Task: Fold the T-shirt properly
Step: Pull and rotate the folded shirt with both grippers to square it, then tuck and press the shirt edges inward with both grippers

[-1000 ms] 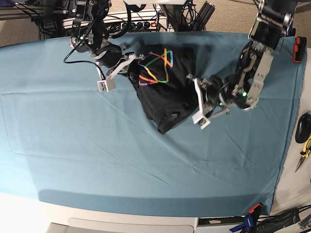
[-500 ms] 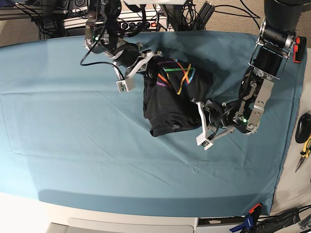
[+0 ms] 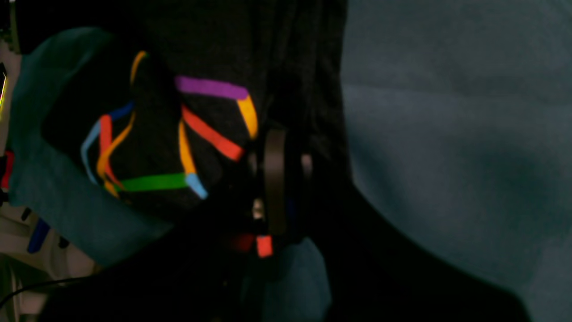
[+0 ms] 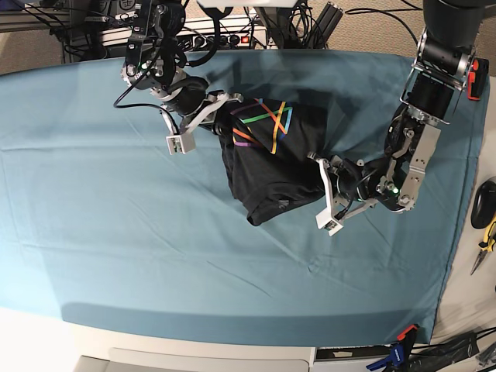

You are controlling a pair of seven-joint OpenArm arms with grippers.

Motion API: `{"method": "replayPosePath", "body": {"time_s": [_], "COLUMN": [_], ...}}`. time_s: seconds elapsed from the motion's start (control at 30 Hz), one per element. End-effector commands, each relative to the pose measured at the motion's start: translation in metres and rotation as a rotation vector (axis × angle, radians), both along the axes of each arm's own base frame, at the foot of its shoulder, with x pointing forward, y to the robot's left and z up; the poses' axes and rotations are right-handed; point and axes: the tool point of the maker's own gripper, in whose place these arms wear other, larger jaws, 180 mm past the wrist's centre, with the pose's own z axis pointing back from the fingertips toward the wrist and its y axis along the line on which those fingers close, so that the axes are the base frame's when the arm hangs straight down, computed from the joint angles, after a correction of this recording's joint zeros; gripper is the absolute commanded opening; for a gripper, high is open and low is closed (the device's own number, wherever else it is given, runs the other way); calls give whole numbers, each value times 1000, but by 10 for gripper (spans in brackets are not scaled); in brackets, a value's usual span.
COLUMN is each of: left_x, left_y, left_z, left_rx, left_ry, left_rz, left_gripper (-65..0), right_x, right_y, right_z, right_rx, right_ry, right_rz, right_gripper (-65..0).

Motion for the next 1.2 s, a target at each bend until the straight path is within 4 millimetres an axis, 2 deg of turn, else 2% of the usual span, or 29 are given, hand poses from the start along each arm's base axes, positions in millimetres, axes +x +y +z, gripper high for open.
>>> {"method": "replayPosePath", "body": {"time_s": [0.0,0.13,0.17,0.2,0.23,0.27,0.47,0.6,0.73,0.83,0.9,0.97,1.03,1.07,1.1,1.17], "left_x": [4,1,1,1,1,1,18,28,34,36,39,45,50,51,53,50], "left_y": [15,11,11,12,15,17,41,66,88,97,99,98,89,83,79,70], "left_z": [0,2,2,1,0,0,13,23,33,41,52,67,90,102,112,123], "left_rx": [64,48,50,58,74,92,151,199,238,258,260,229,128,75,27,-64], "left_ry": [-4,-13,-11,-9,-3,-4,-45,-69,-89,-110,-138,-176,-216,-236,-256,-274], "left_rz": [7,-43,-43,-39,-39,-43,-28,-6,30,31,34,53,70,73,77,65], "left_gripper": [-645,-400,-359,-344,-345,-345,-345,-345,-345,-345,-381,-471,-631,-650,-650,-650], "right_x": [5,3,3,3,2,2,15,34,59,79,91,102,110,113,115,119], "right_y": [0,7,8,10,11,12,8,-4,-11,-16,-17,-16,-16,-14,-13,-8], "right_z": [8,11,12,13,14,15,23,31,47,64,77,89,99,103,107,113], "right_rx": [10,23,26,29,29,28,6,-68,-118,-145,-150,-148,-144,-136,-132,-108], "right_ry": [-30,-50,-56,-61,-68,-76,-122,-166,-234,-300,-344,-380,-411,-423,-436,-455], "right_rz": [-5,45,55,63,75,90,100,106,94,70,61,58,55,54,52,44], "right_gripper": [-650,-636,-566,-497,-443,-416,-414,-414,-414,-414,-414,-414,-415,-427,-469,-626]}}
